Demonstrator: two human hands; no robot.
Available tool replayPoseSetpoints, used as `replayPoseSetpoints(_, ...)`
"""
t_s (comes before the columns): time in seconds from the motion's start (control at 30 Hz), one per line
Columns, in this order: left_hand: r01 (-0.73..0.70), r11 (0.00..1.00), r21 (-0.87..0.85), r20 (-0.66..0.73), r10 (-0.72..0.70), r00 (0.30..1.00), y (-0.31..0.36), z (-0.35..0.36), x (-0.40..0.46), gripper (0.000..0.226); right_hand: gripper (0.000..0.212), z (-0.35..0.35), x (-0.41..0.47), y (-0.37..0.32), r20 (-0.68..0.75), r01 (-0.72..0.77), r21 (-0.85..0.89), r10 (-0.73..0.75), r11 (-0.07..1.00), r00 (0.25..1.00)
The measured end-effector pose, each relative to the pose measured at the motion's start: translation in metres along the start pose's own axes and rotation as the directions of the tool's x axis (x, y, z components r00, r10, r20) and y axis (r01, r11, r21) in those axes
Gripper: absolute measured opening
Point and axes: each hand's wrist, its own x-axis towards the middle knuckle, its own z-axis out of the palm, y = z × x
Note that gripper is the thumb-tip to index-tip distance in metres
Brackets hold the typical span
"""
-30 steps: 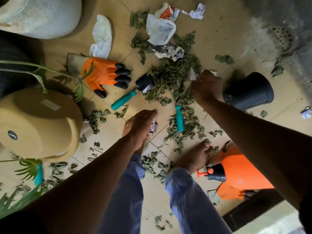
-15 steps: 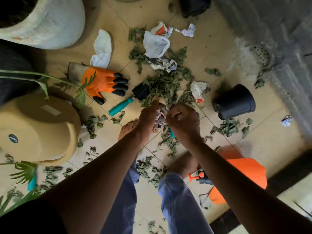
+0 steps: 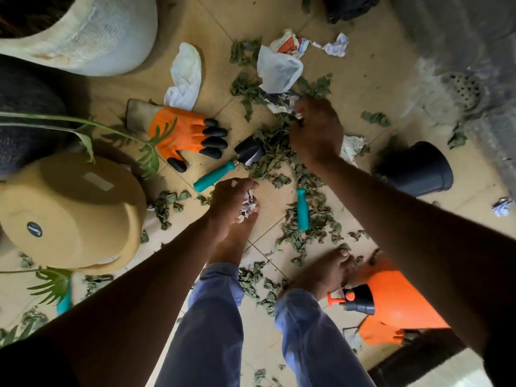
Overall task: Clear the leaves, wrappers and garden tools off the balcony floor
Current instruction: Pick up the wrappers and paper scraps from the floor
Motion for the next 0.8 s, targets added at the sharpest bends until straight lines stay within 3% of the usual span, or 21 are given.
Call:
replayPoseSetpoints(0.1,0.001,1.000,-0.010,-0.002,-0.001,1.000,-0.007,-0.001,-0.003,0.022,0.029,0.007,0.023,0.002,0.038,0.093,-0.126,-0.089,0.988,0.995)
replayPoseSetpoints(0.17,0.039,0.999,-0.021,0.000,-0.039,0.999,-0.003,0.000,-0.004,0.010,0.025,0.009,0.031,0.001,0.047,0.108,-0.188,-0.101,0.976,0.994)
replayPoseSetpoints(0.23,0.077,0.996,-0.034,-0.029,-0.077,0.997,0.002,-0.002,-0.001,0.014,0.017,0.009,0.033,0.002,0.036,0.093,-0.223,-0.088,0.970,0.996)
replayPoseSetpoints(0.37,0.080,0.996,-0.039,-0.040,-0.081,0.996,0.003,-0.002,0.003,0.020,0.020,-0.002,0.018,0.005,-0.092,0.078,-0.073,-0.085,0.994,0.992)
replayPoseSetpoints(0.5,0.154,0.974,-0.165,-0.064,-0.166,0.984,0.011,0.004,0.003,0.024,0.010,-0.018,-0.015,0.001,-0.171,0.078,0.106,-0.059,0.991,0.984)
replayPoseSetpoints(0.63,0.198,0.955,-0.220,-0.072,-0.218,0.973,0.024,0.012,0.005,0.023,0.005,-0.025,-0.062,-0.012,-0.112,0.144,0.233,-0.121,0.962,0.986)
replayPoseSetpoints(0.8,0.186,0.884,-0.428,-0.017,-0.213,0.977,0.038,0.017,0.002,0.030,0.003,-0.014,-0.110,-0.033,0.078,0.219,0.329,-0.257,0.919,0.963)
